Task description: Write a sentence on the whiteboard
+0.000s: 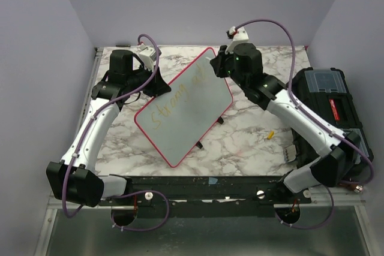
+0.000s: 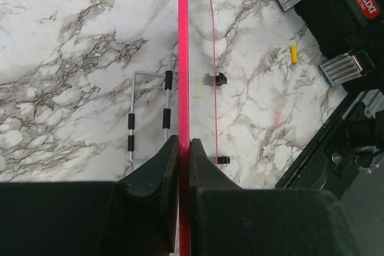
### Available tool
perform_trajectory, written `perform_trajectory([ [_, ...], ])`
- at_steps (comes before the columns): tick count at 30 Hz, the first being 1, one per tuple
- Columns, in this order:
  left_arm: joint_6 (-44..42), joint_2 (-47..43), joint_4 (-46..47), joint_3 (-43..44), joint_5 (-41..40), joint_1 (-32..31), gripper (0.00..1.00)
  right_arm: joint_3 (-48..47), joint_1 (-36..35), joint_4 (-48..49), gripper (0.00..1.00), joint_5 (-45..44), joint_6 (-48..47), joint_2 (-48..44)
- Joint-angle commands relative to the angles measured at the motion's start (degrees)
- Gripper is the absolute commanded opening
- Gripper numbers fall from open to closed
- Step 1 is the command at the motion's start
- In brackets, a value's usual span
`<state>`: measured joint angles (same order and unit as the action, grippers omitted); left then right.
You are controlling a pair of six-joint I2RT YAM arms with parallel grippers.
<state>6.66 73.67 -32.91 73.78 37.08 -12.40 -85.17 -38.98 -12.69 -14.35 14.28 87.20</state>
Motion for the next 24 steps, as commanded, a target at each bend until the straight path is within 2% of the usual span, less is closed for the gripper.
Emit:
perform_trajectory([
  [1, -3.3, -1.9, 0.7, -0.8, 0.5, -0.5, 0.0, 2.9, -0.1, -2.8, 0.01, 0.3, 3.1, -7.9],
  [9, -3.5, -3.0, 1.4, -1.7, -0.2, -0.5, 0.0, 11.4, -0.1, -4.0, 0.01, 1.7, 6.5, -15.5],
  [24, -3.6, -3.9, 2.5, -2.9, -1.6, -0.6, 0.0, 19.6, -0.1, -3.2, 0.01, 10.0, 8.6, -17.9],
])
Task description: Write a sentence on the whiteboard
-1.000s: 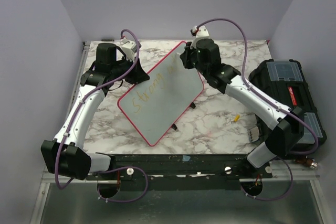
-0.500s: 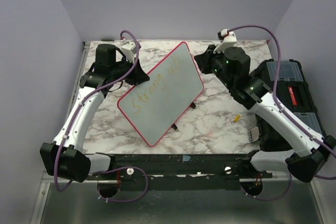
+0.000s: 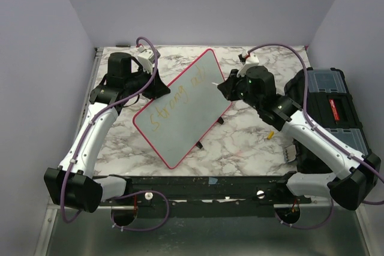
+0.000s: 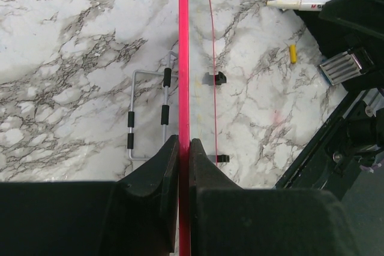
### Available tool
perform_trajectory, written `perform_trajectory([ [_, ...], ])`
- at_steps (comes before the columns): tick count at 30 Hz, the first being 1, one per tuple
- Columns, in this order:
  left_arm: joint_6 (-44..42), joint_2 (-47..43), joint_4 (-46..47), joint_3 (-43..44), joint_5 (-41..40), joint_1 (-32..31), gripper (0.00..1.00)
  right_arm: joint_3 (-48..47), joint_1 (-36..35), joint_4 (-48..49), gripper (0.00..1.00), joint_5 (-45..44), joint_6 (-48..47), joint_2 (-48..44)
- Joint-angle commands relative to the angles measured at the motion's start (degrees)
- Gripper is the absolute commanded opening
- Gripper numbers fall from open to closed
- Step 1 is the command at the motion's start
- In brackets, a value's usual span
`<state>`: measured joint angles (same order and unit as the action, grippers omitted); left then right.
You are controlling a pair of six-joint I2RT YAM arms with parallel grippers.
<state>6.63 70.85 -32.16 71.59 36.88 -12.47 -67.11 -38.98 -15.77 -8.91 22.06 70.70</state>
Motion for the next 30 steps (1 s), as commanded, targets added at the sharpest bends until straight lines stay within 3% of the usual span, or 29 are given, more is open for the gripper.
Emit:
perform_trajectory([
  [1, -3.4, -0.9, 1.8, -0.6, -1.7, -0.6, 0.0, 2.0, -0.1, -0.1, 0.01, 5.0, 0.9, -1.4],
  [6, -2.8, 0.0, 1.4, 0.1, -3.0, -0.6, 0.0, 4.3, -2.3, -0.2, 0.01, 6.0, 1.5, -1.7],
  [15, -2.6, 1.0, 0.7, 0.5, -4.6, -0.5, 0.0, 7.9, -13.1, 0.3, 0.01, -2.4, 0.0, -2.2],
  [30, -2.6, 2.3, 0.2, 0.9, -6.7, -0.5, 0.0, 18.4, -26.5, 9.8, 0.01, -6.9, -3.3, -6.2],
])
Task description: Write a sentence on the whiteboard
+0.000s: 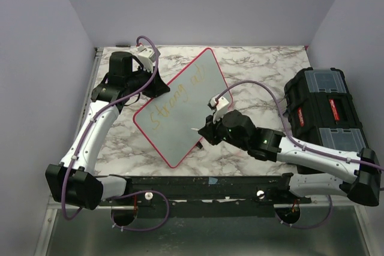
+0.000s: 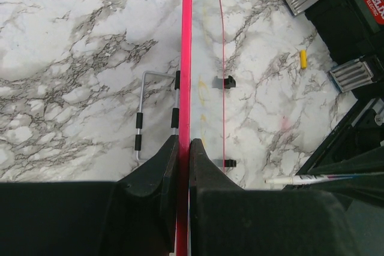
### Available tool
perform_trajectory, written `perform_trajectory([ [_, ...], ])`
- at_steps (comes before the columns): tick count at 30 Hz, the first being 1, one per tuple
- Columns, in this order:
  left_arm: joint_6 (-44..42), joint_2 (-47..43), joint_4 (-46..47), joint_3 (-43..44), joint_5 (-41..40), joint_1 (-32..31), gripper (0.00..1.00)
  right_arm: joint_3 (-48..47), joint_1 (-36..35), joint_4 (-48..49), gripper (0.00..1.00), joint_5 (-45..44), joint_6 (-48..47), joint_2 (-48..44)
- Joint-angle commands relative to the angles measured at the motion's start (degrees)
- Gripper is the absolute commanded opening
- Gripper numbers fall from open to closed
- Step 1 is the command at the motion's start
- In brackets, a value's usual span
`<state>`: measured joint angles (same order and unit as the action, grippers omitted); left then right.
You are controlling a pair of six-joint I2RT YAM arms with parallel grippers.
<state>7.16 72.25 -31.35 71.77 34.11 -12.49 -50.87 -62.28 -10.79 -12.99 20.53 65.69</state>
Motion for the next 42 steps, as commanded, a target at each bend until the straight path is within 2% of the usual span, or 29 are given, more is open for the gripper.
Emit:
perform_trajectory([
  [1, -3.1, 1.0, -0.7, 0.8, -4.1, -0.5, 0.0, 2.6, -4.6, 5.4, 0.01, -3.4, -2.1, -1.0],
  [5, -3.1, 1.2, -0.9, 0.9, -4.4, -0.5, 0.0, 3.0, -10.2, 8.2, 0.01, -7.9, -3.9, 1.2],
  [18, -3.1, 1.2, -1.0, 0.9, -5.7, -0.6, 0.0, 0.6, -20.5, 18.5, 0.01, -14.5, -9.0, 12.5],
  [31, -3.1, 1.4, -1.2, 1.0, -5.5, -0.5, 0.0, -3.2, -21.9, 27.0, 0.01, -21.2, -10.3, 18.5],
  [42, -3.1, 1.3, -1.3, 1.1, -5.5, -0.5, 0.0, -8.1, -21.9, 27.3, 0.01, -24.2, -10.6, 23.5],
])
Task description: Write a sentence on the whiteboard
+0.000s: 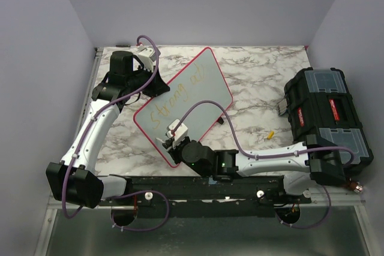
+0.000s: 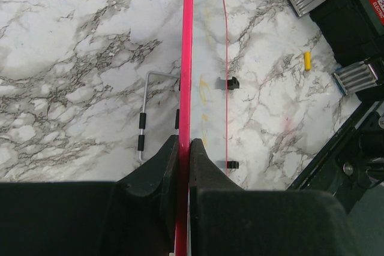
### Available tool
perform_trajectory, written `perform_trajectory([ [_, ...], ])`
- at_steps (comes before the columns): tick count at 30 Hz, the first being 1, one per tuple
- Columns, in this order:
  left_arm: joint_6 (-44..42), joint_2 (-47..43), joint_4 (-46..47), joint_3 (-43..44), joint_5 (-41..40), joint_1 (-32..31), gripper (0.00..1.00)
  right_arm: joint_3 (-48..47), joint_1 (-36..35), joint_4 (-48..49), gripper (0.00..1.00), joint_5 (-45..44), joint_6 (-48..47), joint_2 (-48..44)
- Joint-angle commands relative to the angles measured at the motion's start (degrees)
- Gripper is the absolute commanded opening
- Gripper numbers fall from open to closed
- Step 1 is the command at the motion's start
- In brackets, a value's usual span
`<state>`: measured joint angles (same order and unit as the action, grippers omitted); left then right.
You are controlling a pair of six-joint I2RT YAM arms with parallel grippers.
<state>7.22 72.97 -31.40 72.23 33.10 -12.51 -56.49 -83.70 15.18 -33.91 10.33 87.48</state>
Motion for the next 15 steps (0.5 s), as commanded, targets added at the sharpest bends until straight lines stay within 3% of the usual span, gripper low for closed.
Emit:
perform_trajectory([
  [1, -3.2, 0.6, -1.2, 0.6, -4.5, -0.5, 0.0, -2.7, -0.5, 0.9, 0.01, -3.3, -0.3, 2.0],
  [15, -3.1, 0.3, -1.2, 0.6, -4.5, -0.5, 0.0, -1.4, -0.5, -4.0, 0.01, -1.2, 2.6, 3.3],
])
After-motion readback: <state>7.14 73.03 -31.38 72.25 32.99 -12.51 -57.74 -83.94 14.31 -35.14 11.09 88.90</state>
